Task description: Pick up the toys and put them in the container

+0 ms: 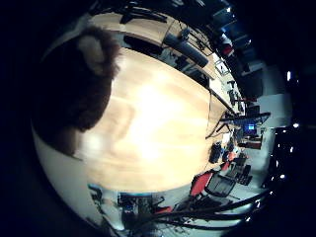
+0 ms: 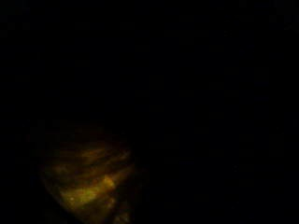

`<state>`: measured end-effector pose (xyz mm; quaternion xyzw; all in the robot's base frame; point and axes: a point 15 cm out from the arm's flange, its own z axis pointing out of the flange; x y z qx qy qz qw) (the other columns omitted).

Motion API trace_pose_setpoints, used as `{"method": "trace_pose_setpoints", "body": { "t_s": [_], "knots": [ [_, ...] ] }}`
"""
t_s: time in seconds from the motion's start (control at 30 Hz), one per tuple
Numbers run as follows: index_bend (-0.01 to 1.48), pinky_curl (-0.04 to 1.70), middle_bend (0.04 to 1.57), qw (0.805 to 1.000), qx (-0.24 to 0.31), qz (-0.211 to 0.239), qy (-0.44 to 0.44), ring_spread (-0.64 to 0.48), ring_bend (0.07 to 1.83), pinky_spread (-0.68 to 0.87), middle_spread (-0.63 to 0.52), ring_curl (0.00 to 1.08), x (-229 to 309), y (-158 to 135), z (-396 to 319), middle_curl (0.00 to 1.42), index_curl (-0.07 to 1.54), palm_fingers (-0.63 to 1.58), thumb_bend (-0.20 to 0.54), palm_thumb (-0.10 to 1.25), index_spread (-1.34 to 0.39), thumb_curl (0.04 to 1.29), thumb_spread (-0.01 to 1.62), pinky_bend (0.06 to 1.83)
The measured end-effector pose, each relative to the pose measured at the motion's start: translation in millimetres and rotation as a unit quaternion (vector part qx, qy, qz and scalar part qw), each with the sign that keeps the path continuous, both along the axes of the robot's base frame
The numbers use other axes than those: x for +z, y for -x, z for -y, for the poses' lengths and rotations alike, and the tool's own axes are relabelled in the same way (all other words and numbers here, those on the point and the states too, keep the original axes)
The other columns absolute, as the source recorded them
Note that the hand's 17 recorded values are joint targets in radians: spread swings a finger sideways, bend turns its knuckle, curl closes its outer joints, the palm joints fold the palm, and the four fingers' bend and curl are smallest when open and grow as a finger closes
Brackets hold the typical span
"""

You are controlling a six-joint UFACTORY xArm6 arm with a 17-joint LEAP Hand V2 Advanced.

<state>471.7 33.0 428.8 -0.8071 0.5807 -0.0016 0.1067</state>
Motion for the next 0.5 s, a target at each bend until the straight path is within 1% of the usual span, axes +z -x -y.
{"method": "trace_pose_setpoints", "body": {
  "t_s": [0.23,0.5],
  "knots": [
    [0.46,0.55,1.16,0.999,0.047,-0.003,-0.002,-0.24,1.33,-0.37,-0.25,0.56,-1.0,27.6,-66.5,0.66,0.75,1.19,-0.014,0.87,-0.53,0.28,1.15,1.27],
    [0.44,0.55,1.17,0.996,0.094,0.007,-0.003,-0.24,1.33,-0.37,-0.25,0.56,-10.0,40.7,-139.8,0.66,0.77,1.19,-0.015,0.87,-0.53,0.27,1.15,1.27]
  ]
}}
